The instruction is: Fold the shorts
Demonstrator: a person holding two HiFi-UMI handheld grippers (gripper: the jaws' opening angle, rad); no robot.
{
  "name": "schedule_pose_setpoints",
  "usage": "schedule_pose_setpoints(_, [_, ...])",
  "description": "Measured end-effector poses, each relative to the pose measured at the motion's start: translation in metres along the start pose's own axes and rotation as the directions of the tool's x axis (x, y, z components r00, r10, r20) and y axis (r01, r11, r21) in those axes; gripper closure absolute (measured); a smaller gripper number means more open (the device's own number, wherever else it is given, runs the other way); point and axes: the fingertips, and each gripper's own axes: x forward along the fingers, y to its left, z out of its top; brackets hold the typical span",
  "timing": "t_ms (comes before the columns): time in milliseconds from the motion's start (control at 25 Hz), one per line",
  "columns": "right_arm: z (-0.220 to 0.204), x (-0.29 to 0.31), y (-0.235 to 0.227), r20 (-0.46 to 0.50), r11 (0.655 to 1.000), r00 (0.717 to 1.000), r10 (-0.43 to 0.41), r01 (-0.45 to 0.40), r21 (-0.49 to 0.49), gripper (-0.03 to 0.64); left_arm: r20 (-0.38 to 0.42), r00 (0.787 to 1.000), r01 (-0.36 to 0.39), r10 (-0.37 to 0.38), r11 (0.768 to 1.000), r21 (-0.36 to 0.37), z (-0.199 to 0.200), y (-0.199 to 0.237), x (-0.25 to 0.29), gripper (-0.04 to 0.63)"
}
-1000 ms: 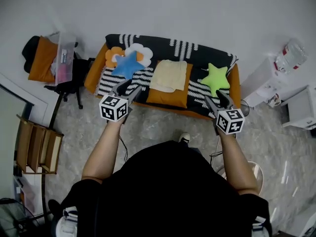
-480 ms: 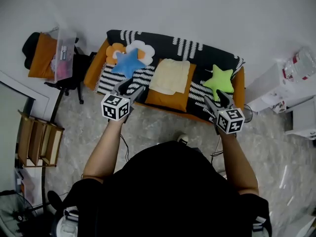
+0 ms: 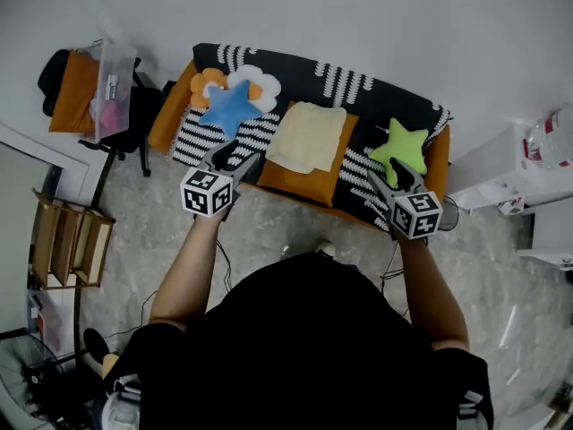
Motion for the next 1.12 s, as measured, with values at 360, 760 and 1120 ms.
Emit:
schedule_pose_setpoints(360, [0.004, 0.025, -0.039, -0.031, 0.999, 0.998, 0.048, -0.048, -0.003, 0.322, -0.006, 0.999, -0.050, 0.050, 0.998, -0.027, 0.010, 0.004, 0.028, 0.327])
schedule_pose_setpoints(760, [0.009, 0.034, -0.070, -0.034, 0.996, 0.996, 0.085, -0.085, -0.007, 0.319, -0.013, 0.996, -0.087, 0.086, 0.995, -0.046, 0.015, -0.002, 0.046, 0.325])
schedule_pose_setpoints(1120, [0.010, 0.032, -0.110, -0.038, 0.995, 0.994, 0.101, -0.101, -0.011, 0.318, -0.029, 0.994, -0.111, 0.110, 0.993, -0.045, 0.018, -0.015, 0.074, 0.325])
